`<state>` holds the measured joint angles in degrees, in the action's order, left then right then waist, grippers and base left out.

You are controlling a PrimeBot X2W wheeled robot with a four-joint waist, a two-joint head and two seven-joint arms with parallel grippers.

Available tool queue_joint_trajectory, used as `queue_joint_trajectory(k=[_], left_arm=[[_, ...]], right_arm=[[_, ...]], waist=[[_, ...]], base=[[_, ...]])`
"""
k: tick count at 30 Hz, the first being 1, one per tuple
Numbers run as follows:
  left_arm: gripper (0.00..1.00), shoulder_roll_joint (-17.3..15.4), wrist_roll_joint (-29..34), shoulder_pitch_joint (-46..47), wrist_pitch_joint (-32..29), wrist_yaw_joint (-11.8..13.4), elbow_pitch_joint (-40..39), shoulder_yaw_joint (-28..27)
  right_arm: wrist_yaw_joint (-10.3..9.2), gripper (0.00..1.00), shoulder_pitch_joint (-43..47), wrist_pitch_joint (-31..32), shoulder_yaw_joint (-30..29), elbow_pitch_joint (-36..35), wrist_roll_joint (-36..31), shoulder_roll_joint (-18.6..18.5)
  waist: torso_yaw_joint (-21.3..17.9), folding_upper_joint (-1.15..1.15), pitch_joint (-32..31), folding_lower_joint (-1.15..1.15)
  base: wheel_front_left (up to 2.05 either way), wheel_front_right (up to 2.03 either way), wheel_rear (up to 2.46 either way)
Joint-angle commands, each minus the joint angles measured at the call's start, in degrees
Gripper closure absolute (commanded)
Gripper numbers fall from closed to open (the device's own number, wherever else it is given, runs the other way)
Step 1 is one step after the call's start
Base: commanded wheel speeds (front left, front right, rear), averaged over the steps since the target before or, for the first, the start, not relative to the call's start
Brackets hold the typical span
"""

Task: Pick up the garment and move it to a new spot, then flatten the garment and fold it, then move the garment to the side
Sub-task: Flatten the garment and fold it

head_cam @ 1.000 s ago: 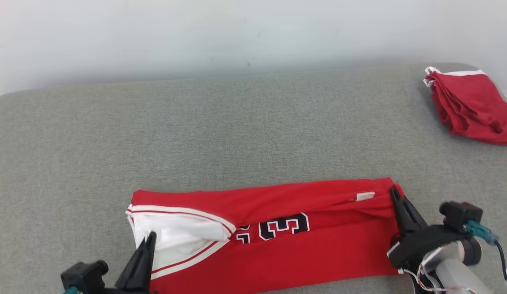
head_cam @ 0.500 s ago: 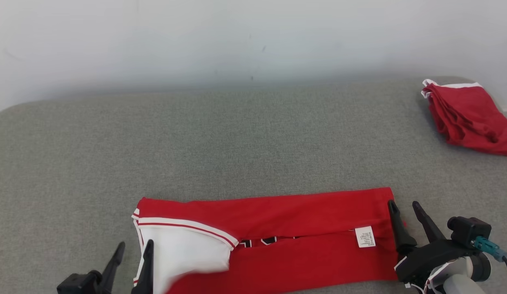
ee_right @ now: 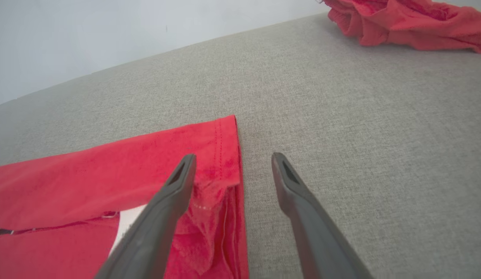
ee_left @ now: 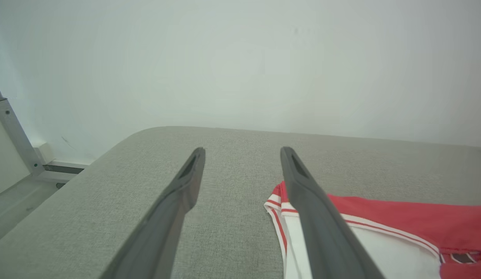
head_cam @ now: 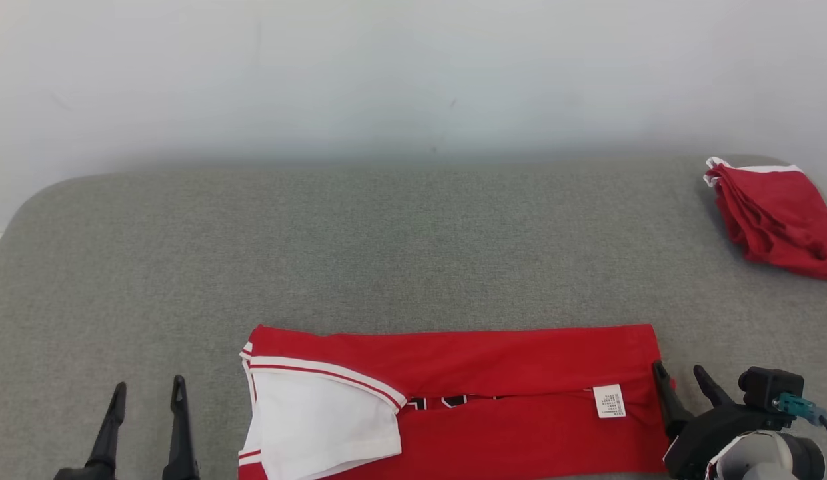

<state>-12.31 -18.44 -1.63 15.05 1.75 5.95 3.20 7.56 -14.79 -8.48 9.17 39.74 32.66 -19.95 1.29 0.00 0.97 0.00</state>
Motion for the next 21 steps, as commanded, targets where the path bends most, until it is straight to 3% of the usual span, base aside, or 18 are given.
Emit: queue_joint_trajectory(k=[1, 16, 17, 18, 20, 21], left_arm=[[0.00, 0.4, 1.0, -1.1, 0.2, 0.2, -0.5, -0.3], [0.00, 5.0, 7.9, -3.8, 0.2, -2.4, -0.9, -5.0], [0.00, 5.1, 8.3, -3.7, 0.2, -2.6, -0.8, -5.2], [0.00, 5.3, 8.5, -3.6, 0.2, -2.7, -0.6, -5.4], [0.00, 5.6, 9.2, -3.5, 0.2, -3.1, 0.0, -5.9], [0.00, 5.7, 9.4, -3.5, 0.2, -3.2, 0.1, -6.1]], right_arm=[[-0.15, 0.00, -0.5, 0.4, -0.1, 0.5, -0.2, 0.3], [-0.14, 0.00, -4.1, 3.7, 1.5, 13.1, -1.0, 3.0], [-0.14, 0.07, -4.3, 3.6, 1.8, 13.6, -0.8, 3.2], [-0.14, 0.62, -4.5, 3.7, 2.2, 14.0, -0.6, 3.4], [-0.14, 1.00, -5.0, 3.4, 3.3, 15.1, 0.1, 3.5], [-0.15, 1.00, -5.3, 3.2, 3.6, 15.3, 0.3, 3.5]], waist=[[0.4, 0.00, -0.4, 0.00], [2.3, 0.00, -0.8, 0.00], [2.3, 0.00, -0.9, 0.00], [2.4, 0.00, -0.9, 0.00], [2.4, 0.00, -1.1, 0.00], [2.4, 0.00, -1.1, 0.00]], base=[[0.00, 0.00, 0.00], [0.00, 0.00, 0.00], [0.00, 0.00, 0.00], [0.00, 0.00, 0.00], [0.00, 0.00, 0.00], [0.00, 0.00, 0.00]])
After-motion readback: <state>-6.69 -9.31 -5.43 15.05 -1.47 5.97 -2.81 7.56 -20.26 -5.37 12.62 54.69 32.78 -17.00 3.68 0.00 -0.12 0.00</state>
